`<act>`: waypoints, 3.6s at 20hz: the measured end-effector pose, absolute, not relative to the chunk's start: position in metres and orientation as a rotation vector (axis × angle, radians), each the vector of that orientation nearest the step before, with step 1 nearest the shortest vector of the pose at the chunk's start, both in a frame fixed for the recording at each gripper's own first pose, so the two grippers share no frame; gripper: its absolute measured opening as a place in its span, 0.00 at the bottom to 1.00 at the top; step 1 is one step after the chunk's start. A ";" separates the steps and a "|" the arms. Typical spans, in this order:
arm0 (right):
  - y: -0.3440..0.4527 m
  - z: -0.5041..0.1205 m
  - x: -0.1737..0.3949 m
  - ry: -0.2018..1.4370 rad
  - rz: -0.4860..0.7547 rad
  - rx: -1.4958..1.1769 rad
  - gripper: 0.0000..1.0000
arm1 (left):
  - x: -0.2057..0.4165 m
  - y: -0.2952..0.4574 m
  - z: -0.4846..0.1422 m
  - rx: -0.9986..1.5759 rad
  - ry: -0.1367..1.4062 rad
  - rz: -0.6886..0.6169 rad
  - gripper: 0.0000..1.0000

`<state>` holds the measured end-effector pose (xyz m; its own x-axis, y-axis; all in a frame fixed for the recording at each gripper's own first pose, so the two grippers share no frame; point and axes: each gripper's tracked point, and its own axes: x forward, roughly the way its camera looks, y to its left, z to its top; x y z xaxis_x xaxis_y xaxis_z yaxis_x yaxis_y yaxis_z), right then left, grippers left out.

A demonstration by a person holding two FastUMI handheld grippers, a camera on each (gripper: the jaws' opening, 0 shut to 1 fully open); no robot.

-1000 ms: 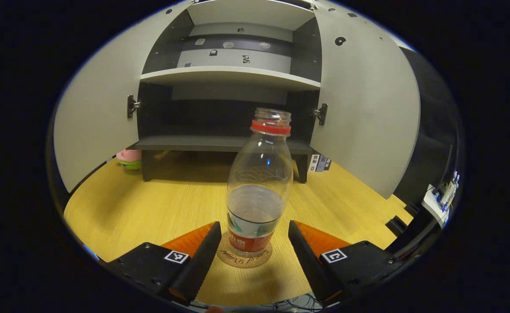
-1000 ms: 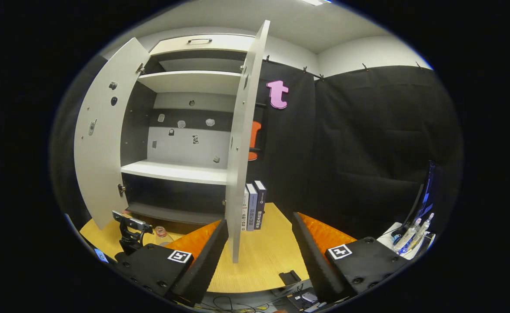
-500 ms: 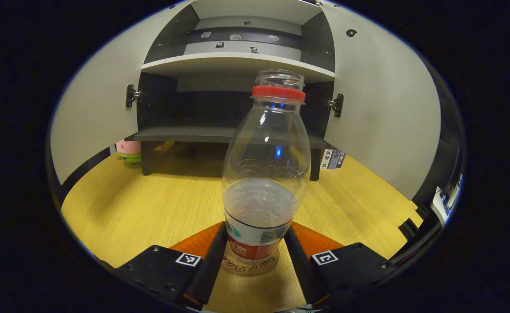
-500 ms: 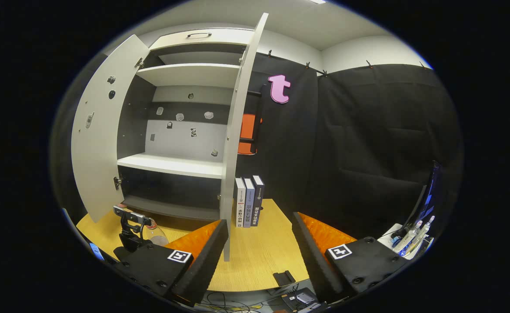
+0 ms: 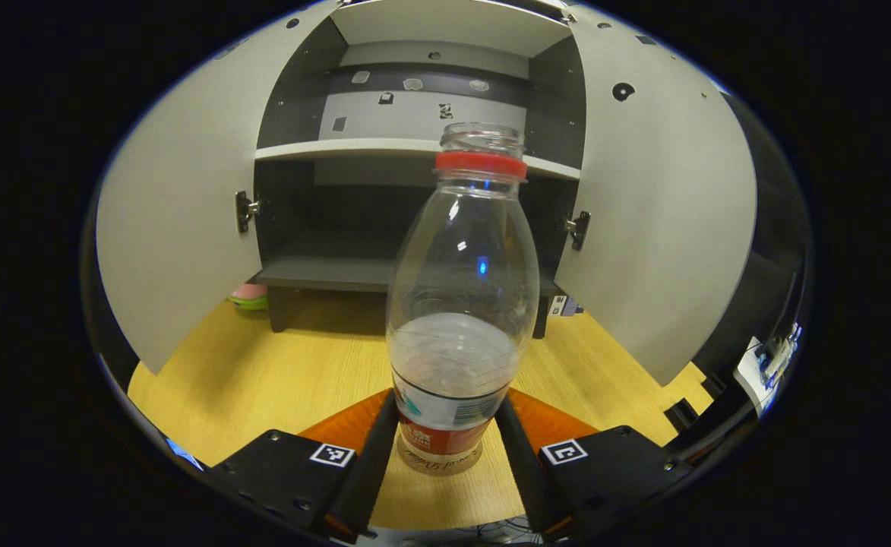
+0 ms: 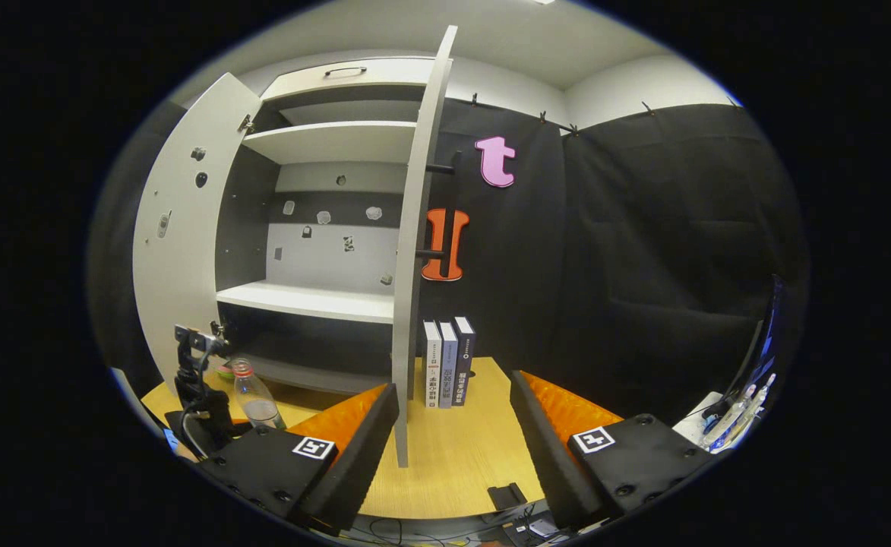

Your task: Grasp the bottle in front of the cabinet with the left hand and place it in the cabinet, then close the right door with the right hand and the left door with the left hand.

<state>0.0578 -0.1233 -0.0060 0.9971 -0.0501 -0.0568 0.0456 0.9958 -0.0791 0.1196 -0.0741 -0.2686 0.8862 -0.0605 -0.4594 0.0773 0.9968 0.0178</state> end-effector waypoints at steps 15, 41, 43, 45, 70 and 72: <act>-0.140 -0.010 0.054 0.039 -0.039 -0.026 0.98 | 0.185 -0.069 -0.079 0.050 0.361 -0.137 0.75; -0.190 -0.002 0.081 0.040 -0.203 0.012 0.98 | 0.434 -0.113 -0.055 0.057 0.375 -0.200 0.75; -0.192 0.001 0.084 0.037 -0.207 0.005 0.89 | 0.436 -0.116 -0.055 0.061 0.371 -0.208 0.77; -0.191 0.001 0.084 0.037 -0.207 0.005 0.97 | 0.436 -0.119 -0.054 0.064 0.364 -0.216 0.78; -0.159 0.043 0.143 -0.023 -0.089 -0.029 0.97 | 0.073 0.060 0.013 -0.079 0.160 0.010 0.95; -0.151 0.046 0.144 -0.031 -0.071 -0.029 0.89 | 0.057 0.067 0.016 -0.062 0.157 0.011 0.95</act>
<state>0.1440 -0.1508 0.0464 0.9970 -0.0708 0.0316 0.0717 0.9970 -0.0283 0.0566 0.0666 0.0156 0.9876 0.0063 -0.1566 -0.0160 0.9980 -0.0612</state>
